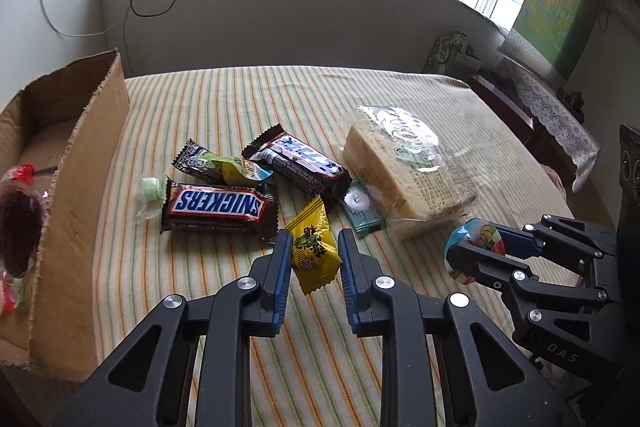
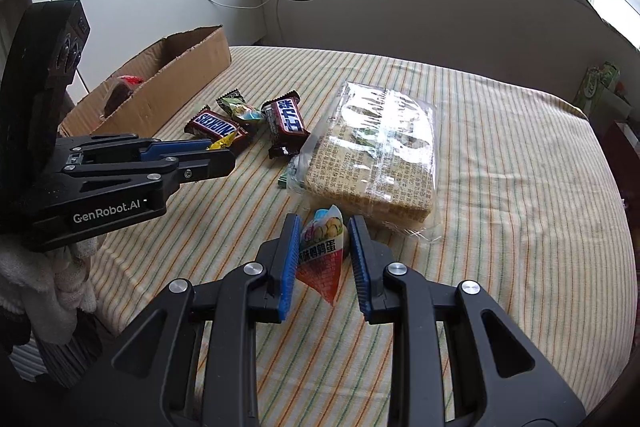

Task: Organize snacks
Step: 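Grasp the colorful pouch with the right tool while the left grasps the yellow packet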

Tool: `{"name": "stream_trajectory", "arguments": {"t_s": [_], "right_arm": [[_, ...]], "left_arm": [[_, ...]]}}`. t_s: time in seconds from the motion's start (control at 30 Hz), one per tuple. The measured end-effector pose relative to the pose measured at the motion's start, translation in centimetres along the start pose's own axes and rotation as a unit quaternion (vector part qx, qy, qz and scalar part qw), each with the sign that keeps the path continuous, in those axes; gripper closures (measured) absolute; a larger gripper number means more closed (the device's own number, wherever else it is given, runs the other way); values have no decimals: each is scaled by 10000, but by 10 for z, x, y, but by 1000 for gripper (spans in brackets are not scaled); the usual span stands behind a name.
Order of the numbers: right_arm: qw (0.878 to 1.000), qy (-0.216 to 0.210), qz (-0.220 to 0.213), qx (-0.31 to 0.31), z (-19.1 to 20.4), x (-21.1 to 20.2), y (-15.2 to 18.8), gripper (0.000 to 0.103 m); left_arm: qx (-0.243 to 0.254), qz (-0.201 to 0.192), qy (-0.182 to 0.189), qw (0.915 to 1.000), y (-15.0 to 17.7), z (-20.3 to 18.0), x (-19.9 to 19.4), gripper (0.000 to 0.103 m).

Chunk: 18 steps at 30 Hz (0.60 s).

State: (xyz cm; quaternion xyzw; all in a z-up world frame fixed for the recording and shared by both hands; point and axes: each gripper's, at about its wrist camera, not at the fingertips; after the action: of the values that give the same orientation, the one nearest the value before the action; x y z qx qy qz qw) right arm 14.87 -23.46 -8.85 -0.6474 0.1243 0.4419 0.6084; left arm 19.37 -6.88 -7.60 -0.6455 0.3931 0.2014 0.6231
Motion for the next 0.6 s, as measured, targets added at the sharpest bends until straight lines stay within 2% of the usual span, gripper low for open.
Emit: {"name": "stream_trajectory", "arguments": {"t_s": [0.3,0.6], "right_arm": [[9997,-60,-116,-224,29,-3,-24,77],[9978,-287,-250,-545,67,9,-68,77]], "left_arm": [[-281,-412,-6,9988,-2,29,-38,82],[-614,-842,-252,9942,0,75,-78,82]]}}
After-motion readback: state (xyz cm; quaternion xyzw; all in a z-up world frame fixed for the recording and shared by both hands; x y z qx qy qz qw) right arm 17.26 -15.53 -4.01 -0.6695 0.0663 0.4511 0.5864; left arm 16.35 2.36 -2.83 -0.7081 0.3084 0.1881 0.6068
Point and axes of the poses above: each gripper's, at about its wrist camera, not at the fingertips, and x roughly the way its jaws point, z to its left, y to its underside, and after that the axes turned 5 degrees about -y, right-handed
